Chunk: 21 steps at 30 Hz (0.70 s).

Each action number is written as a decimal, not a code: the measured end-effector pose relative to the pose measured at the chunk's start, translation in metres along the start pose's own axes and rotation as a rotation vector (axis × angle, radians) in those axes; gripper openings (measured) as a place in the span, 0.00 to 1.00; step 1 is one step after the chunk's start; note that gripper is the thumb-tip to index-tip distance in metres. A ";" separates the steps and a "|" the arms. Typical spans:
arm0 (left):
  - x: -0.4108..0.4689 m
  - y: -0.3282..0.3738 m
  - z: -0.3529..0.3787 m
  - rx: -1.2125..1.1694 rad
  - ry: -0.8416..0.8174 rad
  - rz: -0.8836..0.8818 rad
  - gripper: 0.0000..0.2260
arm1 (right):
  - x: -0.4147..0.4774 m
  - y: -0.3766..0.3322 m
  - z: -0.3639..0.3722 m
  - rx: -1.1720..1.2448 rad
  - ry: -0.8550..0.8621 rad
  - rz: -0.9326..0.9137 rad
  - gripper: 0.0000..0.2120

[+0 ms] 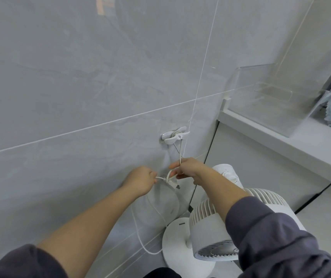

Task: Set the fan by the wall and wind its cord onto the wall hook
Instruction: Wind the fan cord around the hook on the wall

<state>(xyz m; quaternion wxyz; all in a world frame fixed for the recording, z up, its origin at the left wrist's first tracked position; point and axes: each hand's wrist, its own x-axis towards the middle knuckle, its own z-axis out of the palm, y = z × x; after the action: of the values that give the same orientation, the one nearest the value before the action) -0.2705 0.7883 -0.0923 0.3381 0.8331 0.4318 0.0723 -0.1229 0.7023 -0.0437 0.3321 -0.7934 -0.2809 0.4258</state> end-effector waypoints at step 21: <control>-0.006 0.037 0.010 -1.104 0.111 -0.337 0.11 | 0.004 -0.007 -0.005 -0.052 -0.095 0.182 0.13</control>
<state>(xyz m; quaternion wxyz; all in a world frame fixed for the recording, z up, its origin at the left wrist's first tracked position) -0.2457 0.7636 -0.0762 0.7063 0.4481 0.4738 0.2754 -0.1173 0.7079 -0.0384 0.2577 -0.8030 -0.2340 0.4837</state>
